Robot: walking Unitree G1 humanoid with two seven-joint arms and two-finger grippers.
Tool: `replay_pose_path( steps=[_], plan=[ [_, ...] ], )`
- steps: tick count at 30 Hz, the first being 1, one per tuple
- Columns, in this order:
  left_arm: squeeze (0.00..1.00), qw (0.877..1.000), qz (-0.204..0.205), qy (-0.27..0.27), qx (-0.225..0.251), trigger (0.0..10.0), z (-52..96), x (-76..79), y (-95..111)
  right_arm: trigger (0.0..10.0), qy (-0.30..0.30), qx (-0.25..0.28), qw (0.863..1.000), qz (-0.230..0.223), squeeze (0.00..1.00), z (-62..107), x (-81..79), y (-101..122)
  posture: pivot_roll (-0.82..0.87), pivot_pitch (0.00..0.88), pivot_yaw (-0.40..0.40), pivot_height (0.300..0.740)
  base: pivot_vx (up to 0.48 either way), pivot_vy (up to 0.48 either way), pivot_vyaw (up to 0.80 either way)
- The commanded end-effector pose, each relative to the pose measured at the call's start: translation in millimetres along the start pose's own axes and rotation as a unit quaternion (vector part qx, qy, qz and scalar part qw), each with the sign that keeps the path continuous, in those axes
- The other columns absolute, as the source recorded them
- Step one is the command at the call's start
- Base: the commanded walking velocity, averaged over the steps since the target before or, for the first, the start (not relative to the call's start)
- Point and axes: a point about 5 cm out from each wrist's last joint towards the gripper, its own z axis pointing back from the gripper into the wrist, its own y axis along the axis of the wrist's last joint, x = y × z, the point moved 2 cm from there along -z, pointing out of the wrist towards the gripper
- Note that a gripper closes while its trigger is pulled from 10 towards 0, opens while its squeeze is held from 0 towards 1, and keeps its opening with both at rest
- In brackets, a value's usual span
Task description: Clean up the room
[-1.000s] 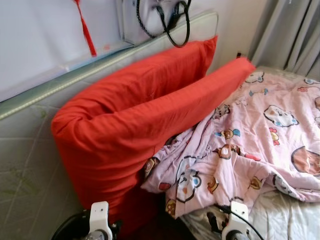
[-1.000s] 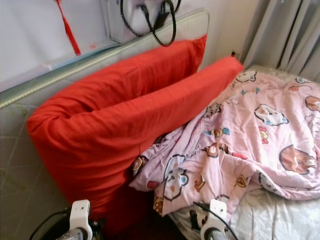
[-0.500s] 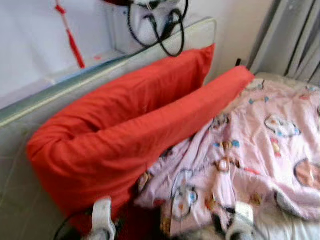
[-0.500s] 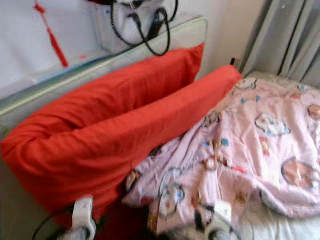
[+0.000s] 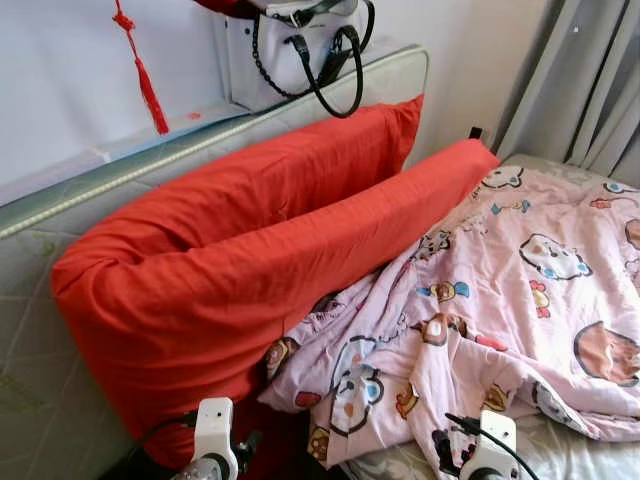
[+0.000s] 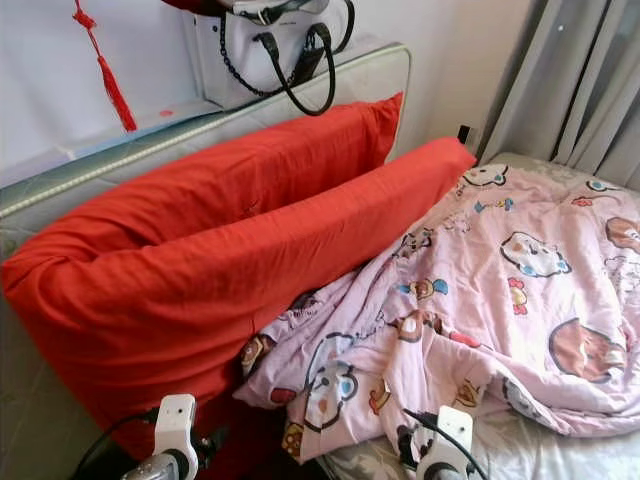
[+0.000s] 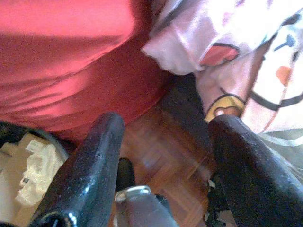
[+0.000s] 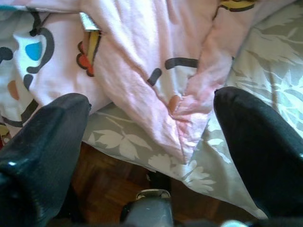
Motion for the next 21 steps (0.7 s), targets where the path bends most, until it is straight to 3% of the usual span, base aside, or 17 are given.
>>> replay_pose_path(
  steps=[1, 5, 10, 12, 15, 19, 21],
  plan=[
    [0.00, 1.000, -0.002, 0.000, 0.013, 10.0, 1.0, -2.1, 1.8, 10.0, 0.000, 0.015, 1.000, 0.002, 0.00, -0.8, 0.2, 6.1, 0.07, 0.000, -0.011, 0.740, 0.000, 0.000, 0.00],
    [0.00, 0.999, -0.023, 0.005, 0.036, 10.0, 2.7, -9.1, 7.2, 10.0, 0.046, 0.060, 0.996, 0.045, 0.00, -4.7, -19.9, 28.0, 0.08, 0.000, -0.016, 0.740, 0.000, 0.000, 0.00],
    [0.00, 0.995, -0.010, -0.001, 0.097, 10.0, 0.0, -8.6, 34.2, 10.0, 0.065, 0.125, 0.989, 0.037, 0.00, -5.4, -29.4, 55.4, 0.08, 0.000, -0.020, 0.740, 0.000, 0.000, 0.00],
    [0.00, 0.989, -0.014, -0.008, 0.150, 10.0, 0.0, -5.3, 55.4, 10.0, 0.072, 0.156, 0.985, 0.034, 0.00, -4.7, -32.1, 68.7, 0.08, 0.000, -0.020, 0.740, 0.000, 0.000, 0.00],
    [0.00, 0.977, -0.022, -0.021, 0.211, 10.0, 2.7, 0.2, 77.8, 10.0, 0.093, 0.190, 0.975, 0.068, 0.00, -1.9, -41.6, 78.7, 0.08, 0.000, -0.022, 0.740, 0.000, 0.000, 0.00],
    [0.00, 0.956, -0.022, -0.041, 0.291, 10.0, 10.9, 9.4, 105.9, 10.0, 0.089, 0.238, 0.966, 0.057, 0.00, 3.1, -44.5, 90.9, 0.09, 0.000, -0.025, 0.740, 0.000, 0.000, 0.00],
    [0.00, 0.950, -0.028, -0.047, 0.306, 10.0, 13.9, 13.4, 109.7, 10.0, 0.074, 0.249, 0.964, 0.056, 0.00, 4.5, -42.2, 92.7, 0.08, 0.000, -0.023, 0.740, 0.000, 0.000, 0.00]
  ],
)
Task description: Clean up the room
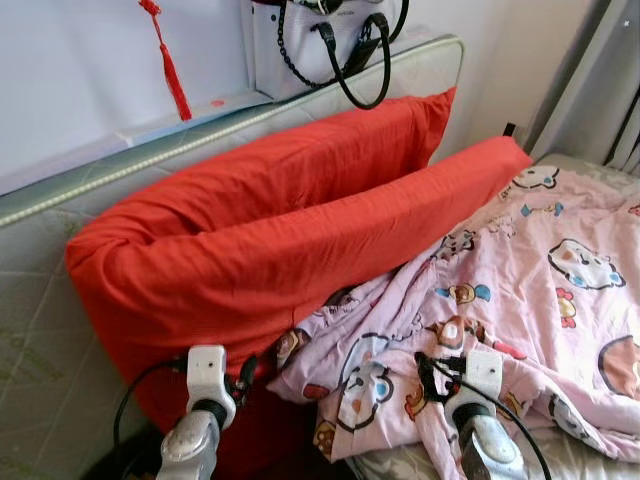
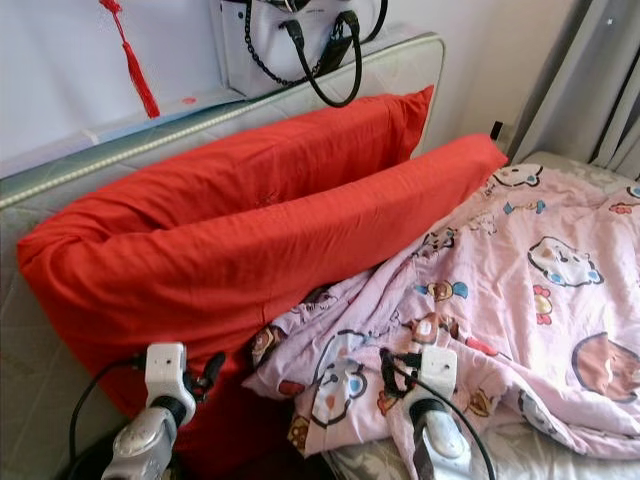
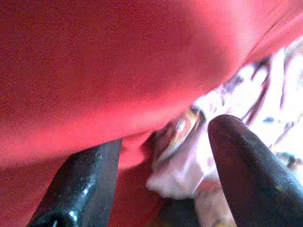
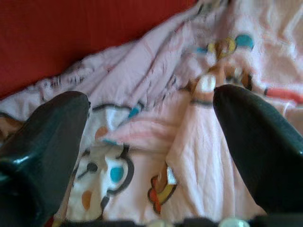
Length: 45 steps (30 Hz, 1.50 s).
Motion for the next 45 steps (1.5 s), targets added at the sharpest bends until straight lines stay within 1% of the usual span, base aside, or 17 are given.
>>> replay_pose_path(
  steps=[1, 6, 7, 8, 10, 12, 14, 15, 16, 17, 21, 24, 29, 33, 45],
  plan=[
    [0.00, 0.999, -0.013, -0.015, 0.049, 10.0, -4.6, 4.5, 19.1, 10.0, -0.018, 0.016, 1.000, 0.004, 0.00, 1.9, 3.9, 2.9, 0.08, 0.000, -0.023, 0.740, 0.000, 0.000, 0.00],
    [0.00, 0.998, -0.022, -0.024, 0.049, 10.0, -2.0, 8.3, 16.1, 10.0, -0.009, 0.007, 0.999, 0.033, 0.00, 5.4, -1.4, -3.6, 0.09, 0.000, -0.031, 0.740, 0.000, 0.000, 0.00],
    [0.00, 0.998, -0.020, -0.019, 0.049, 10.0, -0.7, 7.0, 15.2, 10.0, -0.019, -0.003, 0.999, 0.046, 0.00, 6.3, 0.0, -6.8, 0.09, 0.000, -0.032, 0.732, 0.000, 0.000, 0.00],
    [0.00, 0.998, -0.020, -0.019, 0.049, 10.0, -0.7, 7.0, 15.2, 10.0, -0.019, -0.003, 0.999, 0.046, 0.00, 6.3, 0.0, -6.8, 0.09, 0.000, -0.032, 0.732, 0.000, 0.000, 0.00],
    [0.00, 0.998, -0.018, -0.017, 0.054, 10.0, 1.6, 5.9, 16.0, 10.0, -0.024, -0.002, 0.998, 0.052, 0.00, 8.2, 0.8, -8.3, 0.08, 0.000, -0.033, 0.717, 0.000, 0.000, 0.00],
    [0.00, 0.998, -0.018, -0.017, 0.056, 10.0, 3.4, 6.1, 16.8, 10.0, -0.002, 0.001, 0.998, 0.062, 0.00, 8.6, -5.0, -7.8, 0.09, 0.015, -0.036, 0.702, 0.000, 0.000, 0.00],
    [0.00, 0.998, -0.018, -0.017, 0.058, 10.0, 4.4, 6.6, 17.0, 10.0, 0.002, 0.006, 0.998, 0.060, 0.00, 8.9, -6.3, -6.9, 0.09, 0.018, -0.039, 0.688, 0.000, 0.000, 0.00],
    [0.00, 0.998, -0.018, -0.017, 0.058, 10.0, 4.4, 6.6, 17.0, 10.0, 0.002, 0.006, 0.998, 0.060, 0.00, 8.9, -6.3, -6.9, 0.09, 0.018, -0.039, 0.688, 0.000, 0.000, 0.00],
    [0.00, 0.998, -0.017, -0.018, 0.057, 10.0, 5.0, 7.6, 16.3, 10.0, 0.002, 0.003, 0.999, 0.051, 0.00, 9.0, -5.7, -7.8, 0.09, 0.022, -0.039, 0.688, 0.000, 0.000, 0.00],
    [0.00, 0.998, -0.016, -0.018, 0.057, 10.0, 5.6, 8.4, 15.3, 10.0, -0.001, 0.011, 0.999, 0.047, 0.00, 9.2, -5.1, -6.2, 0.09, 0.023, -0.040, 0.688, 0.000, 0.000, 0.00],
    [0.00, 0.998, -0.014, -0.018, 0.054, 10.0, 6.8, 10.3, 13.0, 10.0, -0.013, 0.013, 0.999, 0.043, 0.00, 7.1, -5.4, -3.7, 0.08, 0.032, -0.040, 0.688, 0.000, 0.000, 0.00],
    [0.00, 0.998, -0.013, -0.019, 0.054, 10.0, 7.5, 11.6, 13.5, 10.0, -0.026, 0.003, 0.998, 0.049, 0.00, 5.3, -4.9, -4.1, 0.08, 0.039, -0.042, 0.688, 0.000, 0.000, 0.00],
    [0.00, 0.998, -0.012, -0.018, 0.053, 10.0, 7.8, 11.5, 14.0, 10.0, -0.027, 0.003, 0.999, 0.045, 0.00, 6.6, -3.0, -5.5, 0.08, 0.040, -0.045, 0.653, 0.000, 0.000, 0.00],
    [0.00, 0.998, -0.011, -0.016, 0.051, 10.0, 7.7, 11.0, 13.6, 10.0, -0.031, 0.014, 0.999, 0.041, 0.00, 5.8, -1.1, -1.4, 0.08, 0.040, -0.046, 0.653, 0.000, 0.000, 0.00],
    [0.00, 0.999, -0.009, -0.016, 0.048, 10.0, 7.8, 10.8, 13.6, 10.0, -0.038, 0.009, 0.998, 0.039, 0.00, 3.6, -1.0, -0.8, 0.09, 0.041, -0.047, 0.653, 0.000, 0.000, 0.00]
  ],
)
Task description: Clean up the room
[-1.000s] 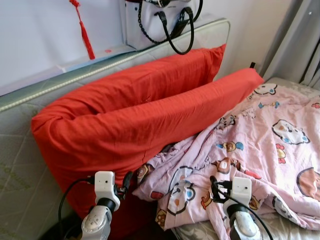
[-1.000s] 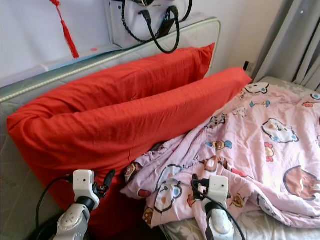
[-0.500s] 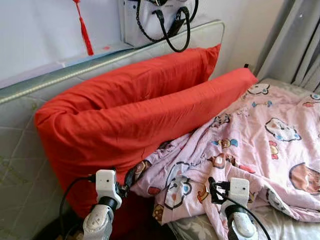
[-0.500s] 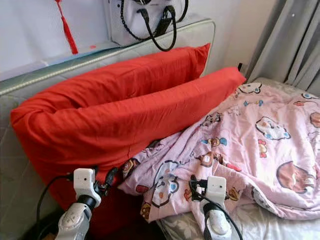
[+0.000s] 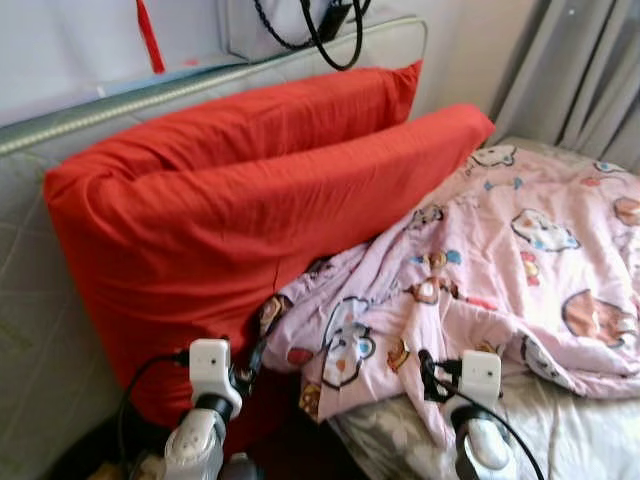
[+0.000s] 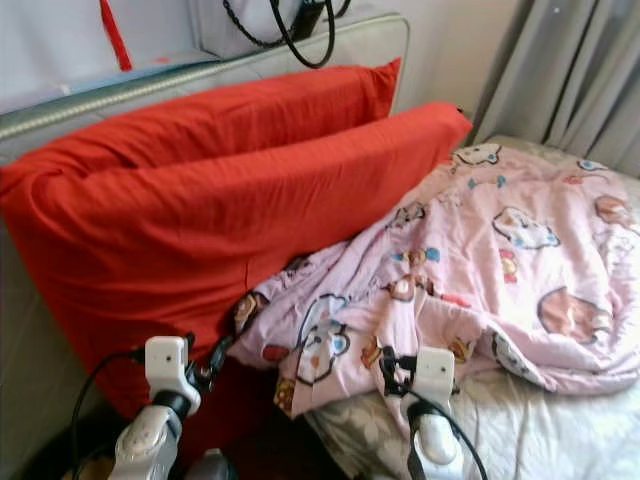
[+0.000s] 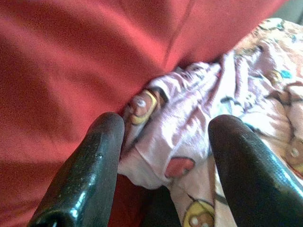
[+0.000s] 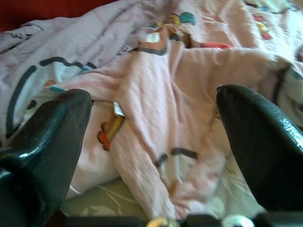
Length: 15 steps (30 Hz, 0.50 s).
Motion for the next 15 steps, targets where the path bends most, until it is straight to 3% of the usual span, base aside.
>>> replay_pose_path(
  steps=[1, 15],
  plan=[
    [0.00, 1.000, 0.000, -0.004, 0.001, 10.0, -1.9, 1.2, 2.4, 10.0, -0.008, -0.007, 1.000, -0.003, 0.00, -0.9, 2.3, -0.7, 0.09, 0.043, -0.047, 0.653, 0.000, 0.000, 0.00],
    [0.00, 1.000, 0.006, -0.007, -0.003, 10.0, -3.1, -0.1, 2.6, 10.0, -0.003, -0.010, 1.000, -0.013, 0.00, -1.2, -0.8, -1.3, 0.09, 0.047, -0.045, 0.630, 0.000, 0.000, 0.00]
  ],
)
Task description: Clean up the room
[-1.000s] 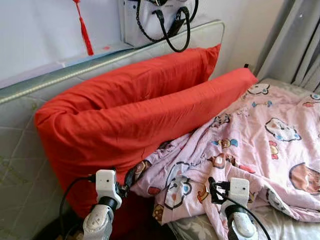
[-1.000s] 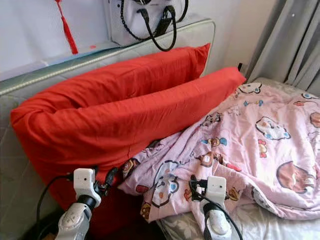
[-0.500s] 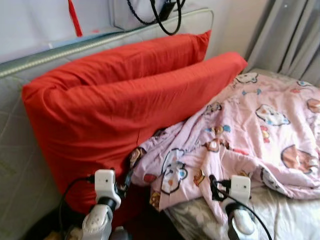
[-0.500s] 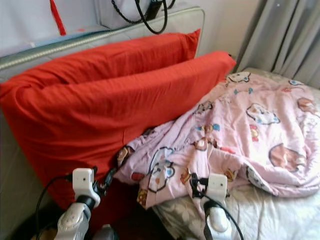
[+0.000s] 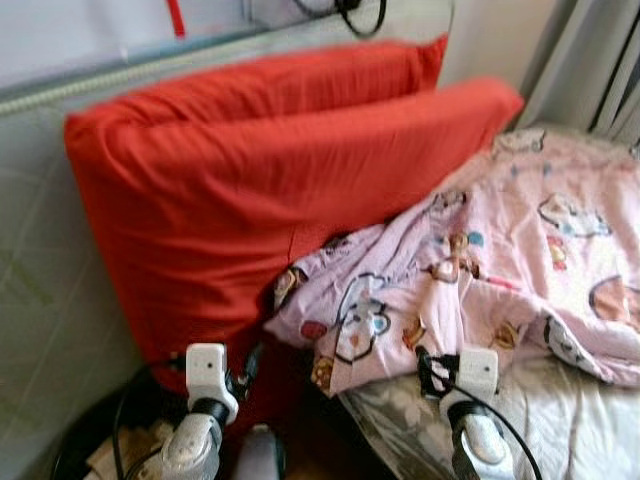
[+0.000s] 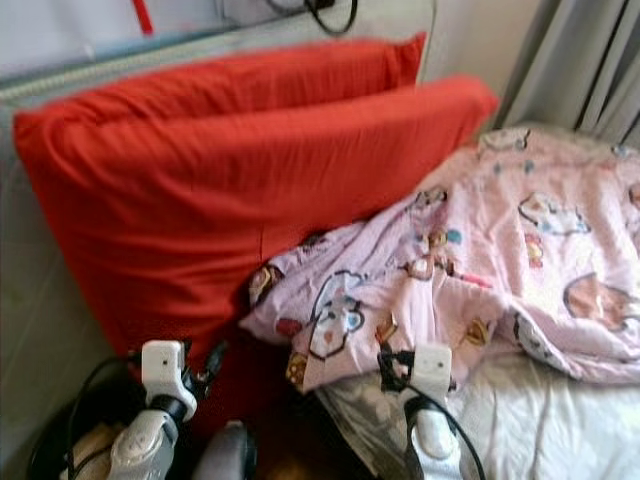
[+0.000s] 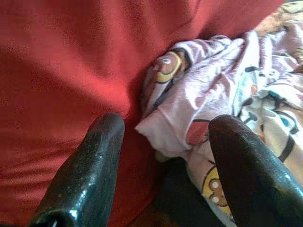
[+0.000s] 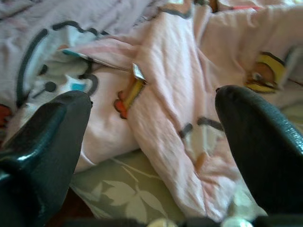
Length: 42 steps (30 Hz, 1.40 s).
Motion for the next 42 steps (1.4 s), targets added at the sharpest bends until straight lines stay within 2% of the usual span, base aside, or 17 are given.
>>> replay_pose_path(
  steps=[1, 5, 9, 11, 22, 33, 42],
  plan=[
    [0.00, 1.000, 0.006, -0.006, 0.000, 10.0, -2.3, 2.6, 1.7, 10.0, -0.005, -0.001, 1.000, -0.002, 0.00, 0.9, 2.6, -1.0, 0.09, 0.047, -0.044, 0.630, 0.000, 0.000, 0.00],
    [0.00, 1.000, 0.005, -0.006, 0.001, 10.0, -2.5, 2.4, 2.7, 10.0, -0.006, -0.014, 1.000, 0.001, 0.00, -0.2, 2.7, -3.1, 0.09, 0.049, -0.044, 0.630, 0.000, 0.000, 0.00],
    [0.00, 1.000, 0.005, -0.005, 0.000, 10.0, -2.7, 2.3, 2.8, 10.0, 0.005, -0.019, 1.000, -0.003, 0.00, -0.4, -1.1, -4.4, 0.09, 0.050, -0.044, 0.605, 0.000, 0.000, 0.00],
    [0.00, 1.000, 0.004, -0.006, -0.001, 10.0, -3.1, 2.4, 2.8, 10.0, 0.011, -0.004, 1.000, -0.009, 0.00, 0.4, -2.2, -1.8, 0.09, 0.051, -0.044, 0.591, 0.000, 0.000, 0.00],
    [0.00, 1.000, 0.002, -0.008, -0.003, 10.0, -4.0, 1.1, 3.8, 10.0, 0.011, -0.004, 1.000, -0.009, 0.00, -2.2, 1.2, 1.6, 0.09, 0.053, -0.042, 0.591, 0.000, 0.000, 0.00],
    [0.00, 1.000, 0.001, -0.008, -0.004, 10.0, -5.6, 1.6, 4.5, 10.0, 0.030, -0.003, 1.000, -0.006, 0.00, -3.4, -2.6, 3.1, 0.09, 0.051, -0.042, 0.591, 0.284, 0.000, 0.00],
    [0.00, 1.000, 0.000, -0.009, -0.002, 10.0, -7.8, 0.7, 6.5, 10.0, 0.029, 0.000, 0.999, -0.019, 0.00, -4.5, -2.8, 4.8, 0.09, 0.045, -0.040, 0.591, 0.291, 0.000, 0.51]
  ],
)
